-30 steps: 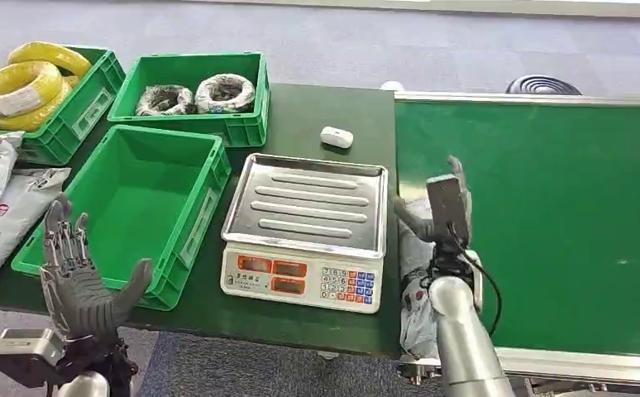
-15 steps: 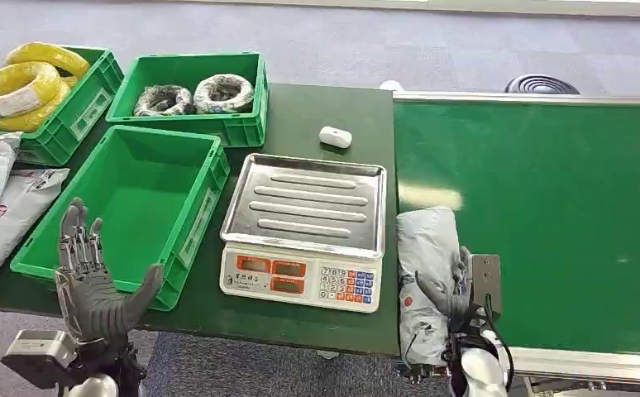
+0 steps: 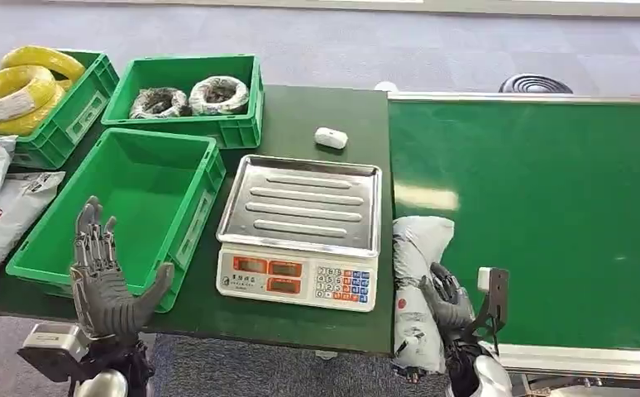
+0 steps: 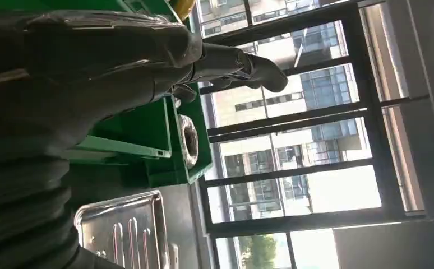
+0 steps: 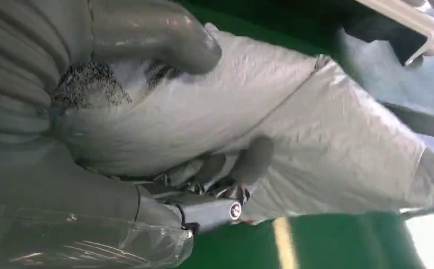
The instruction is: Moved the parcel from conveyor to table for the left to box.
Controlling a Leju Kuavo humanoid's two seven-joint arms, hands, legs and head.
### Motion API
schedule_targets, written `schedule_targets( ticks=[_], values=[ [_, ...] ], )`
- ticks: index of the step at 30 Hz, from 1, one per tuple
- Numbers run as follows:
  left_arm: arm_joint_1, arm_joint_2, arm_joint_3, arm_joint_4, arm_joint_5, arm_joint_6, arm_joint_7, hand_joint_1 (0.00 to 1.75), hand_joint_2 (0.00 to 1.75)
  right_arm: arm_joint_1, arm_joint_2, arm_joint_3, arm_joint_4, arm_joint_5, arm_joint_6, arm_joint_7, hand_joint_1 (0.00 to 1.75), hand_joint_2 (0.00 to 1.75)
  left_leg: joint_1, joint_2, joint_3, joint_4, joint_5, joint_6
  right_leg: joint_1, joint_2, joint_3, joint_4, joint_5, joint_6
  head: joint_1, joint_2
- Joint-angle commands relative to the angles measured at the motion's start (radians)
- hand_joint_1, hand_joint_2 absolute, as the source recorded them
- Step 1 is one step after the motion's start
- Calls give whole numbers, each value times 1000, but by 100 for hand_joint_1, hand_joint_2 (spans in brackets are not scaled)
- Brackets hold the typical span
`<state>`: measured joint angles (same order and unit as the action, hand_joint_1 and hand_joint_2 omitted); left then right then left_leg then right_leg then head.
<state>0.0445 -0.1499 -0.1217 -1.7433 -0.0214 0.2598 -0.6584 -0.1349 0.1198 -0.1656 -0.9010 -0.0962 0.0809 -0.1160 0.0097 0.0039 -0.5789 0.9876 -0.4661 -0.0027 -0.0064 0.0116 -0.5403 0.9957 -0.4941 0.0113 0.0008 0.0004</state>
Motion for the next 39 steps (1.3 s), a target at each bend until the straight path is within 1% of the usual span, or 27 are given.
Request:
schedule_targets(
  ticks=[1,4,6,7,8,9,10,11,12,13,15,16,17,19,22,23,24,25,27,29,31,32,34,35,36,37,39],
  values=[
    [-28,26,-18,75,8,-5,-2,0,175,-9,6,8,230,-50,60,18,175,175,1,-2,3,-3,1,-1,1,-2,4,-3,0,-1,0,0],
    [-30,24,-19,74,7,-5,-1,0,175,-13,3,29,245,-43,44,8,175,175,2,0,4,-3,0,-1,2,0,4,-3,0,-1,0,0],
    [-25,21,-15,64,6,0,0,0,175,-13,-5,53,215,2,-9,-24,175,175,3,2,4,-2,-1,-2,3,2,3,-2,0,-1,0,0],
    [-19,20,-12,57,5,1,1,0,175,-6,-5,49,180,15,-40,-38,175,175,3,1,4,-2,-1,-2,3,1,4,-2,0,-1,0,0],
    [-9,17,-7,45,3,4,0,0,175,0,-8,59,134,58,-98,-63,175,175,3,0,4,-3,-1,-3,4,0,4,-3,0,-1,0,0],
    [5,14,1,30,1,5,2,0,175,9,-10,59,64,83,-135,-45,175,175,3,1,4,-2,-1,-3,3,1,3,-2,0,-1,0,0],
    [9,14,2,25,-1,3,4,0,175,13,-11,56,39,86,-133,-23,175,175,3,2,3,-1,-2,-3,3,2,2,-1,-1,-1,0,0],
    [19,8,10,14,-1,8,4,0,175,18,-17,77,-1,172,-225,-70,175,175,3,2,3,-1,-2,-3,3,2,2,-1,-1,-1,0,0],
    [41,-3,23,-12,-11,8,3,0,175,25,-15,84,-81,275,-317,-90,175,175,2,1,3,-2,-1,-3,3,1,2,-1,-1,-1,0,0],
    [56,-13,33,-31,-19,7,1,0,175,32,-17,101,-157,421,-440,-103,175,175,2,0,3,-2,-1,-2,3,0,2,-1,-1,-1,0,0],
    [68,-20,40,-48,-26,-5,-3,0,175,69,-11,97,-328,638,-579,-83,175,175,2,1,1,-1,-2,-2,2,1,1,0,-1,-1,0,0],
    [68,-22,42,-47,-28,-7,-4,0,175,91,-6,89,-398,665,-548,-41,175,175,1,2,0,0,-2,-2,1,2,-1,2,-1,-1,0,0],
    [65,-23,41,-43,-29,-9,-5,0,175,105,-3,83,-438,700,-566,-46,175,175,1,0,-2,0,-2,-2,2,1,-1,1,-1,-1,0,0],
    [53,-24,36,-21,-28,-14,-9,0,175,147,9,70,-530,798,-645,-69,175,175,0,-2,-3,0,-2,-2,1,-2,-1,1,-2,-1,0,0],
    [42,-26,28,-2,-29,-20,-18,0,175,198,24,59,-624,915,-692,-47,175,175,0,-9,-4,0,-1,-2,0,-9,0,1,-3,-1,0,0],
    [41,-29,27,0,-29,-20,-18,0,175,212,25,59,-642,923,-689,-42,175,175,-1,-14,-5,0,-1,-2,-2,-13,-1,1,-4,0,0,0],
    [40,-30,26,-1,-30,-21,-19,0,175,220,34,52,-652,949,-660,1,23,175,-1,-16,-7,0,0,-1,-2,-16,-2,1,-5,0,0,0],
    [39,-30,25,-2,-31,-22,-19,0,175,223,37,51,-645,928,-611,33,0,175,-1,-18,-6,0,-1,-1,-2,-17,0,0,-5,0,0,0],
    [38,-26,25,-5,-34,-29,-14,0,175,217,38,44,-606,904,-524,96,0,175,0,-15,-5,0,-1,-1,-1,-14,0,0,-4,0,0,0],
    [39,-24,26,-7,-35,-35,-10,0,175,199,34,35,-540,884,-490,115,0,175,0,-13,-5,-1,-1,-1,-1,-12,0,-1,-4,0,0,0],
    [33,-22,25,1,-37,-46,-4,0,175,175,28,10,-446,836,-408,157,0,175,0,-12,-4,-1,-1,-1,-1,-12,0,-1,-4,-1,0,0],
    [32,-23,26,3,-37,-46,-4,0,175,171,27,7,-430,830,-409,147,0,175,0,-12,-4,-1,0,-1,-1,-12,0,-2,-3,-1,0,0],
    [22,-21,24,14,-38,-51,-1,0,175,143,25,-23,-346,716,-349,104,0,175,0,-13,-2,-2,0,-1,0,-12,2,-3,-3,-1,0,0],
    [20,-21,24,17,-38,-50,-1,0,175,138,22,-27,-331,711,-347,98,0,175,0,-13,-2,-2,0,-1,0,-12,2,-3,-3,-1,0,0],
    [18,-22,24,17,-39,-51,-1,0,175,126,19,-34,-310,711,-362,75,150,175,0,-12,-3,-1,-1,-1,0,-12,2,-2,-3,0,0,0],
    [19,-24,23,12,-42,-50,-2,0,175,120,18,-33,-307,711,-359,68,175,175,0,-12,-2,-2,0,-1,0,-11,3,-3,-3,0,0,0],
    [22,-25,22,6,-43,-49,-2,0,175,115,15,-26,-308,721,-350,79,175,175,0,-12,-3,-1,-1,-1,0,-11,2,-1,-3,0,0,0]
  ],
)
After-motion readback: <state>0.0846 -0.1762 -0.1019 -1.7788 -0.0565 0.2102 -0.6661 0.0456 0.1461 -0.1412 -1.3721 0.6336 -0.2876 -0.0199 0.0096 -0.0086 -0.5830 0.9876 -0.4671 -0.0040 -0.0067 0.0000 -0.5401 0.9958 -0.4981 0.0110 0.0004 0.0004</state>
